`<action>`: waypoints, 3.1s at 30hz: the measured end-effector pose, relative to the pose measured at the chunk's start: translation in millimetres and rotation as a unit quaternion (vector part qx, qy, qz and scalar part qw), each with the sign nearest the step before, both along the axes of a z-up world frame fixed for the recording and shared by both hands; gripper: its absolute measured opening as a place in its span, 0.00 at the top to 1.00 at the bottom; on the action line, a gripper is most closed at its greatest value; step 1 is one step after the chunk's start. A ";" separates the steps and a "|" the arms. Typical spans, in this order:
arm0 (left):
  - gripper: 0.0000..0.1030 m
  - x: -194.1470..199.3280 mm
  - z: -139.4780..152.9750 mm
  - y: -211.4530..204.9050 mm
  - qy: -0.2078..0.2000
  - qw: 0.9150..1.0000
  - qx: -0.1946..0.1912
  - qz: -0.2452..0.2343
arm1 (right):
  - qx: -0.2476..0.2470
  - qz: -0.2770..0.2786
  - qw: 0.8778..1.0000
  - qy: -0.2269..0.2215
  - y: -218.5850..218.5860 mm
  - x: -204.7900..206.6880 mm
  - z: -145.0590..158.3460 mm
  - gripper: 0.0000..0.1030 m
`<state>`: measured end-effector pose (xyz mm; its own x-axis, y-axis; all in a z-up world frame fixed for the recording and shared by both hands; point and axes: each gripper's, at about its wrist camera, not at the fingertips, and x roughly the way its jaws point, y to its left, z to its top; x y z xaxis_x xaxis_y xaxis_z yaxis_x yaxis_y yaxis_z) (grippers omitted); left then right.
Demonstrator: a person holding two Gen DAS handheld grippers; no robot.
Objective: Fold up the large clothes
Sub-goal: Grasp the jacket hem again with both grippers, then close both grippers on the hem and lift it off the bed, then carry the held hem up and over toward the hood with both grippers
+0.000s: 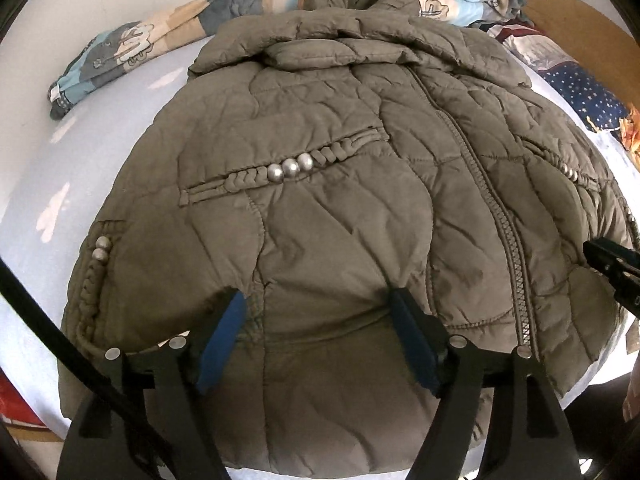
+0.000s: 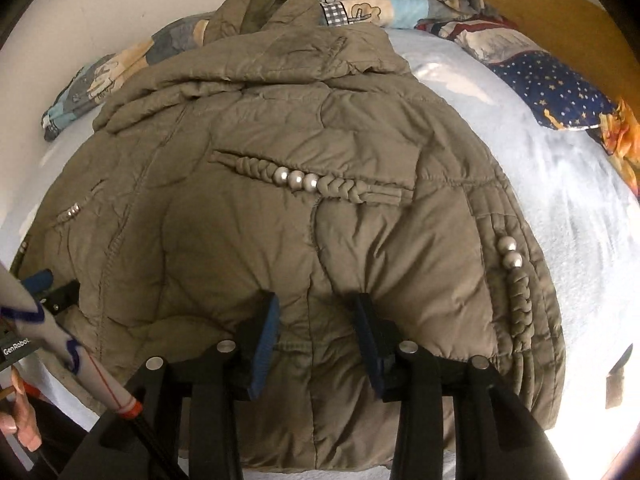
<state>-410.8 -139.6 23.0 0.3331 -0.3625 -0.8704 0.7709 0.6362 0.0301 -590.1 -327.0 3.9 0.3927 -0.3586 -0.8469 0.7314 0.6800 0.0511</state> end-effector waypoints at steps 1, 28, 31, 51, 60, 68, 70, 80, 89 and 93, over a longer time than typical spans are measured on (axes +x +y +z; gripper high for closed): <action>0.26 0.2 -0.1 0.9 0.000 1.000 -0.001 0.000 | -0.003 -0.001 1.000 0.001 0.8 0.1 -0.4 0.59; 0.20 2.6 0.4 3.2 0.009 1.000 0.003 0.011 | 0.122 -0.003 0.990 -0.063 5.9 -0.7 6.3 0.00; 0.18 2.9 0.4 2.9 0.013 1.000 0.005 0.017 | 0.142 -0.007 0.985 -0.098 5.3 -8.7 6.4 0.00; 0.17 -14.2 19.2 11.3 -0.008 1.000 0.003 0.029 | 0.092 0.035 0.994 -0.049 30.6 -8.7 20.0 0.25; 0.17 -76.2 91.1 31.0 -0.058 0.996 -0.065 -0.009 | 0.020 -0.005 0.990 -0.141 51.9 -51.6 89.7 0.30; 0.17 -124.9 187.8 51.1 -0.074 0.985 -0.151 -0.041 | 0.003 -0.010 0.984 -0.179 87.9 -83.5 131.8 0.30; 0.17 -129.4 209.2 54.7 -0.075 0.982 -0.168 -0.046 | 0.001 -0.008 0.982 -0.191 95.0 -91.4 144.7 0.30; 0.17 -109.3 308.3 65.1 -0.045 0.967 -0.246 -0.049 | -0.023 -0.024 0.972 -0.232 95.5 -122.8 219.4 0.29; 0.14 -78.3 344.0 59.6 -0.060 0.962 -0.263 -0.036 | -0.042 -0.016 0.963 -0.267 73.1 -118.5 273.7 0.22; 0.14 -52.0 325.3 41.1 -0.067 0.971 -0.229 -0.025 | -0.030 -0.005 0.964 -0.263 58.4 -103.6 264.9 0.22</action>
